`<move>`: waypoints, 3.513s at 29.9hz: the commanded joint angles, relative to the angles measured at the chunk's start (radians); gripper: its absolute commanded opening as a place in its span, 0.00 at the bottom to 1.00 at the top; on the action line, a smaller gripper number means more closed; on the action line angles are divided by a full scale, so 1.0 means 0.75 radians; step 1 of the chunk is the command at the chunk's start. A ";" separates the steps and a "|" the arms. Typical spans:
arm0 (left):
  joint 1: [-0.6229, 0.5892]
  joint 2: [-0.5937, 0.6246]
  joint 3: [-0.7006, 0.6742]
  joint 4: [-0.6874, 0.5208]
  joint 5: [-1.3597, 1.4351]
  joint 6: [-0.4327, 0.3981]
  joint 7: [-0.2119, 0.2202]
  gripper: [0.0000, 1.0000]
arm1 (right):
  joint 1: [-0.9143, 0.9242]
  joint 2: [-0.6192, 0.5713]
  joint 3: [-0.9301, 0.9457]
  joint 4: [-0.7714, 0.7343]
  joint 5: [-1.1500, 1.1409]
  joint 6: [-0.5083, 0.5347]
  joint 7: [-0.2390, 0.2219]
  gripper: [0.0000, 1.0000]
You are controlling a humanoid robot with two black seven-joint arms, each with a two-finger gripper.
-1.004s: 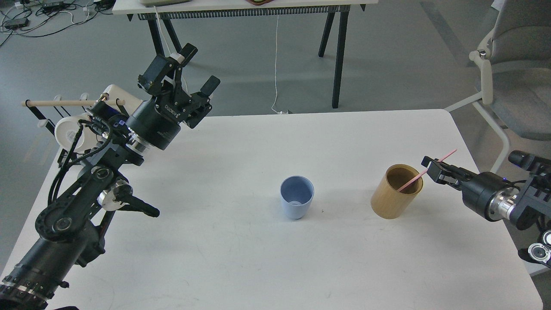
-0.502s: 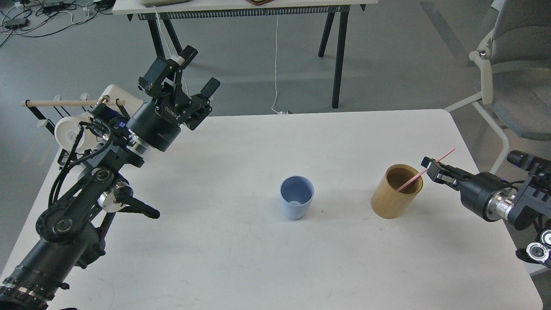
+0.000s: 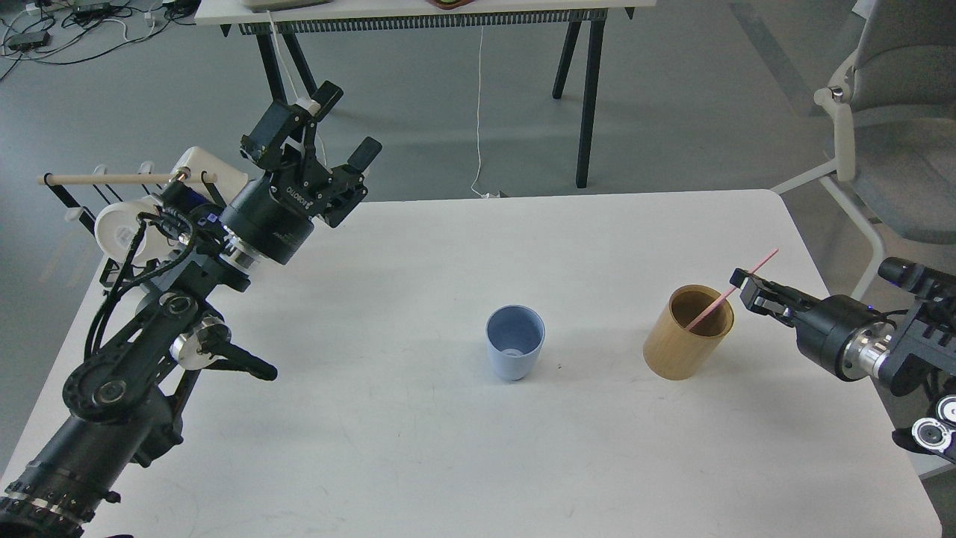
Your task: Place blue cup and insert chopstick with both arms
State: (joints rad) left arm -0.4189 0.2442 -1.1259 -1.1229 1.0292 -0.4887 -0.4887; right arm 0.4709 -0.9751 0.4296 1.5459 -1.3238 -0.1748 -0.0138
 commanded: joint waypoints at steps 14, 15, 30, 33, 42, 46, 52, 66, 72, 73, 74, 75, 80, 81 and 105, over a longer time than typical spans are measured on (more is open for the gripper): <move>0.008 0.000 -0.002 0.000 -0.002 0.000 0.000 0.99 | 0.057 -0.123 0.002 0.147 0.028 0.002 0.000 0.05; 0.008 -0.002 -0.002 0.000 -0.002 0.000 0.000 0.99 | 0.063 -0.144 0.004 0.164 0.039 0.002 0.000 0.05; 0.019 -0.021 -0.002 -0.002 -0.002 0.000 0.000 0.99 | 0.262 -0.357 0.014 0.250 0.051 0.053 0.035 0.05; 0.019 -0.021 -0.002 0.000 -0.002 0.000 0.000 0.99 | 0.309 -0.354 0.016 0.250 0.071 0.061 0.053 0.05; 0.031 -0.019 -0.002 0.002 -0.002 0.000 0.000 0.99 | 0.507 -0.267 0.000 0.250 0.161 0.153 0.137 0.05; 0.031 -0.021 -0.002 0.004 -0.002 0.000 0.000 0.99 | 0.672 -0.128 -0.114 0.240 0.135 0.304 0.139 0.05; 0.029 -0.033 -0.002 0.029 -0.002 0.000 0.000 0.99 | 1.114 0.107 -0.617 0.173 0.088 0.301 0.141 0.05; 0.066 -0.025 -0.014 0.041 -0.008 0.000 0.000 0.99 | 1.260 0.517 -0.810 -0.087 0.033 0.266 0.139 0.05; 0.068 -0.025 -0.014 0.043 -0.008 0.000 0.000 0.99 | 1.264 0.517 -0.861 -0.085 0.033 0.268 0.139 0.05; 0.070 -0.025 -0.014 0.043 -0.008 0.000 0.000 0.99 | 1.264 0.517 -0.865 -0.085 0.033 0.268 0.139 0.05; 0.068 -0.023 -0.012 0.043 -0.008 0.000 0.000 0.99 | 1.264 0.517 -0.867 -0.085 0.033 0.268 0.139 0.05; 0.068 -0.023 -0.012 0.043 -0.008 0.000 0.000 0.99 | 1.264 0.517 -0.869 -0.083 0.033 0.268 0.139 0.05; 0.062 -0.027 -0.014 0.043 -0.010 0.000 0.000 0.99 | 1.256 0.523 -0.880 -0.085 0.031 0.268 0.139 0.06; 0.059 -0.027 -0.014 0.043 -0.008 0.000 0.000 0.99 | 1.254 0.533 -0.884 -0.085 0.029 0.268 0.139 0.06; 0.053 -0.027 -0.020 0.043 -0.010 0.000 0.000 0.99 | 1.231 0.527 -0.753 -0.061 0.187 0.129 0.135 0.96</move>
State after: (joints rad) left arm -0.3757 0.2249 -1.1383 -1.0906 1.0227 -0.4887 -0.4887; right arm 1.4112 -0.5597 -0.2036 1.4991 -1.2709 -0.0287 0.0900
